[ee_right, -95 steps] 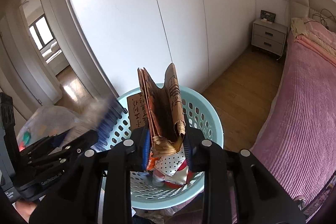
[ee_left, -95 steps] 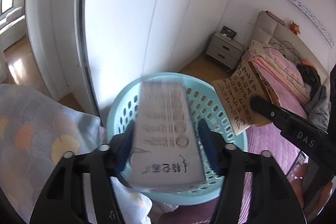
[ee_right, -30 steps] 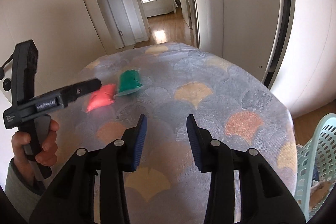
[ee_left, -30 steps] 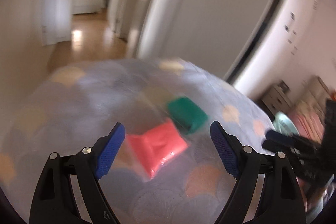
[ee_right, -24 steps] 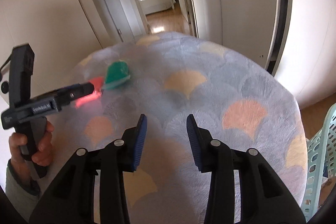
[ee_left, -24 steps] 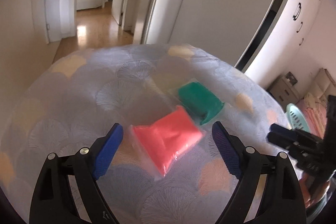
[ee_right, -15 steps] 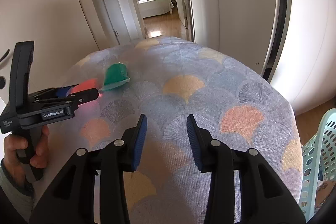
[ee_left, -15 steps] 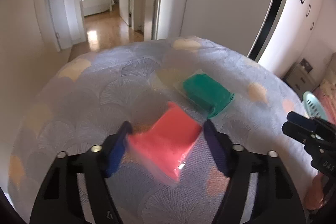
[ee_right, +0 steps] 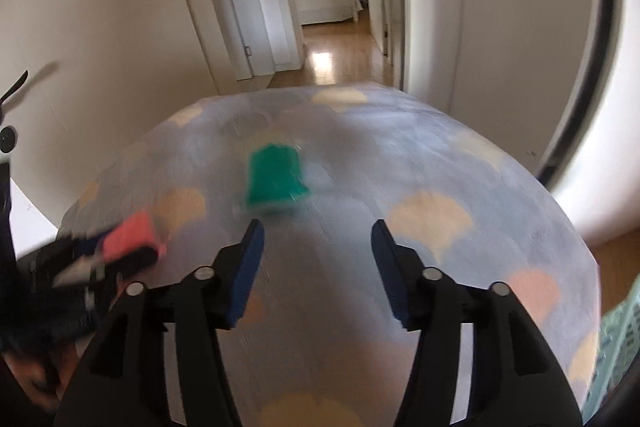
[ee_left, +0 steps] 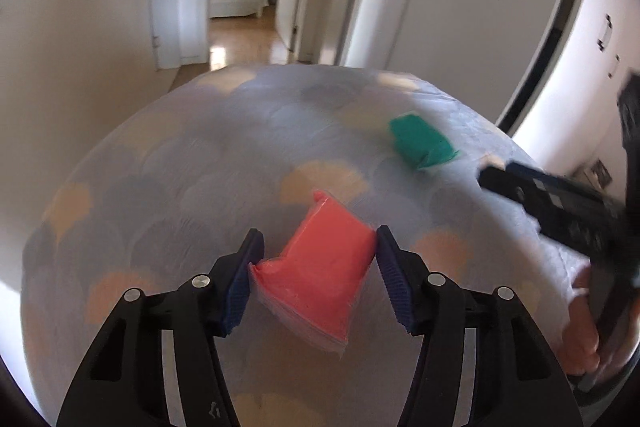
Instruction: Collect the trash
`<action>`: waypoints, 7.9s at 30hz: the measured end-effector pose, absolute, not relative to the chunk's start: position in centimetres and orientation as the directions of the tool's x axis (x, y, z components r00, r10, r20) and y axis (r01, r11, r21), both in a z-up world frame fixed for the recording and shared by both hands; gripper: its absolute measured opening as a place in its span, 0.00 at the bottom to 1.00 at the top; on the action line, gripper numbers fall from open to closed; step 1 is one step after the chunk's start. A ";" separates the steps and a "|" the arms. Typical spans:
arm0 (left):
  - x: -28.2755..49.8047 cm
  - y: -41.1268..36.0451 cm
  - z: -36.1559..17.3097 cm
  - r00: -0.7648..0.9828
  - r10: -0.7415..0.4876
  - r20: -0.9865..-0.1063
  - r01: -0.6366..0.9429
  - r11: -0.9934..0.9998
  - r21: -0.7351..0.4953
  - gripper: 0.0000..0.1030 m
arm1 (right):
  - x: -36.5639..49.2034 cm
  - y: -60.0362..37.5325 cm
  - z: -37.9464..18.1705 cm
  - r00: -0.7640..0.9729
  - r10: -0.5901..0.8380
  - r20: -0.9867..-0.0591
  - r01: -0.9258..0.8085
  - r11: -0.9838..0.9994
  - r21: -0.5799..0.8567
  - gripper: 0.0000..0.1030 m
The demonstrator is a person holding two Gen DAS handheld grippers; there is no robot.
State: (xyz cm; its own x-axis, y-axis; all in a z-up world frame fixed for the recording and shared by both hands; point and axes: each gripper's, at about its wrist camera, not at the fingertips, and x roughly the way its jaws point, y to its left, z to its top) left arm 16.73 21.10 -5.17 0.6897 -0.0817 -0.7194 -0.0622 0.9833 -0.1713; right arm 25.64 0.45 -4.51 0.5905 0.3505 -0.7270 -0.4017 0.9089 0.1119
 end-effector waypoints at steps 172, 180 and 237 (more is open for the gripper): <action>5.0 0.1 -2.8 0.912 -0.193 -0.361 0.173 0.981 -0.088 0.93 | -0.1 -23.0 -0.9 0.905 -0.190 -0.381 0.218 0.975 0.032 0.75; 4.8 0.2 -2.6 0.913 -0.192 -0.360 0.173 0.981 -0.084 0.93 | 0.0 -23.0 -1.1 0.902 -0.187 -0.389 0.216 0.976 0.033 0.75; 4.7 0.3 -2.5 0.913 -0.190 -0.360 0.171 0.982 -0.086 0.93 | -0.2 -23.4 -1.9 0.895 -0.163 -0.416 0.208 0.976 0.065 0.75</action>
State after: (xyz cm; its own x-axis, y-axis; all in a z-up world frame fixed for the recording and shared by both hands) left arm 4.70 0.25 -2.48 0.9134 -0.1903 -0.3598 0.1708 0.9816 -0.0855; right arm -0.24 -23.37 -1.86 0.8946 -0.1628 -0.4161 0.2080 0.9759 0.0654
